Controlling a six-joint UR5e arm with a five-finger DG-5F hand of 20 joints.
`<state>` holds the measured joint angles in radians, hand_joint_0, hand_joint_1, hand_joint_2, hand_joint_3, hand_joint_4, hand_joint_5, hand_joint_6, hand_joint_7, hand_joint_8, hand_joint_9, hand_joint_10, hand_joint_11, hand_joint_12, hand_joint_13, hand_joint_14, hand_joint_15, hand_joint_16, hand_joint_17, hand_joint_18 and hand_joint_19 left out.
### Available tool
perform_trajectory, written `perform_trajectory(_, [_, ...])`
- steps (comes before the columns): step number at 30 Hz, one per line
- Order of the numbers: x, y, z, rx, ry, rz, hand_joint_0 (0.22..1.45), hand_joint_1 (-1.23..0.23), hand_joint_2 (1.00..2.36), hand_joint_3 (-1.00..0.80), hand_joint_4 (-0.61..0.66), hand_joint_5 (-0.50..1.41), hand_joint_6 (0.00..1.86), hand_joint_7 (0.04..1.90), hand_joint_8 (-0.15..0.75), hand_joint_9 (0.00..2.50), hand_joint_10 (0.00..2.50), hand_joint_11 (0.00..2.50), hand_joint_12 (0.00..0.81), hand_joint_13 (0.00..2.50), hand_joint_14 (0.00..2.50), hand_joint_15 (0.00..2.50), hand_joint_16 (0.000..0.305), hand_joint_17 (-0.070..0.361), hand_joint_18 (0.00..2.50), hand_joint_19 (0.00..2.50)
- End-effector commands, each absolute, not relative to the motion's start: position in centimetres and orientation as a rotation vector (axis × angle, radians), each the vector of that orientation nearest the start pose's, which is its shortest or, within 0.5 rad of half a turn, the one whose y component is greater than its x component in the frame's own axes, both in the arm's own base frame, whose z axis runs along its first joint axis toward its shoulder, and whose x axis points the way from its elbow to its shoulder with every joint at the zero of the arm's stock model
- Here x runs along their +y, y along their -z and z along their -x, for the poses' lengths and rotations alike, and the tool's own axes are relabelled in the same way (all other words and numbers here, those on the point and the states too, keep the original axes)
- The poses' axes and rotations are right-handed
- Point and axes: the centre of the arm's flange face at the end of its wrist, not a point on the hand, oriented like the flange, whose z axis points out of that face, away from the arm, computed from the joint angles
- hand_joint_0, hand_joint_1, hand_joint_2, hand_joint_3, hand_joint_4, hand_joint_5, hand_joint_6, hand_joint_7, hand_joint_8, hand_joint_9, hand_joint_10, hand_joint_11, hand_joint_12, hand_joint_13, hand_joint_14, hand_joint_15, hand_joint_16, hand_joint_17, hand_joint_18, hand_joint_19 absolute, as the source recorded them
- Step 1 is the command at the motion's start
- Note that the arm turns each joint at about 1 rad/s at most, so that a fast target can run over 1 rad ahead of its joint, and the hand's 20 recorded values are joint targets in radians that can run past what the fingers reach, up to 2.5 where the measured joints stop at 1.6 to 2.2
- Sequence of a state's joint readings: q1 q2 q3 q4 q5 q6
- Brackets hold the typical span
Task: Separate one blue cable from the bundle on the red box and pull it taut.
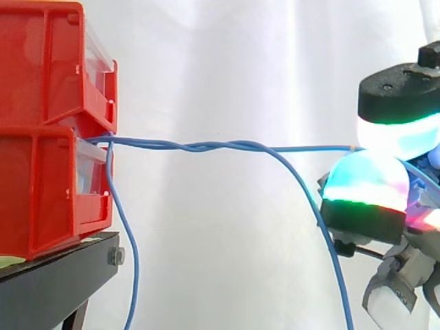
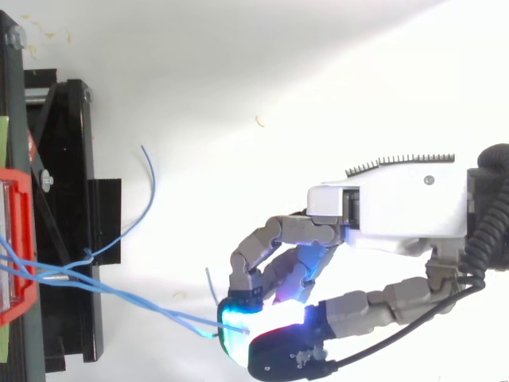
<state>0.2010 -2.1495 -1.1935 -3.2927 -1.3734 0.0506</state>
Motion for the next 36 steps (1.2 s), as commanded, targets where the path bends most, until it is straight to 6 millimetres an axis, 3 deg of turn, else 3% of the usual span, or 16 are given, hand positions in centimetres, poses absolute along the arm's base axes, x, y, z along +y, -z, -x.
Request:
perform_trajectory(1, [-1.42, -31.29, -69.10, 1.478, -0.993, -1.423, 0.49, -0.71, 1.44, 0.07, 0.01, -0.12, 0.85, 1.05, 0.376, 1.03, 0.01, 0.56, 0.475, 0.61, 0.00, 0.21, 0.073, 0.164, 0.70, 0.47])
perform_trajectory(36, [-1.20, -31.60, -69.95, 1.428, -1.032, -1.382, 0.49, -0.71, 1.43, 0.07, 0.02, -0.12, 0.85, 1.05, 0.380, 1.04, 0.01, 0.55, 0.473, 0.62, 0.00, 0.21, 0.073, 0.163, 0.70, 0.47])
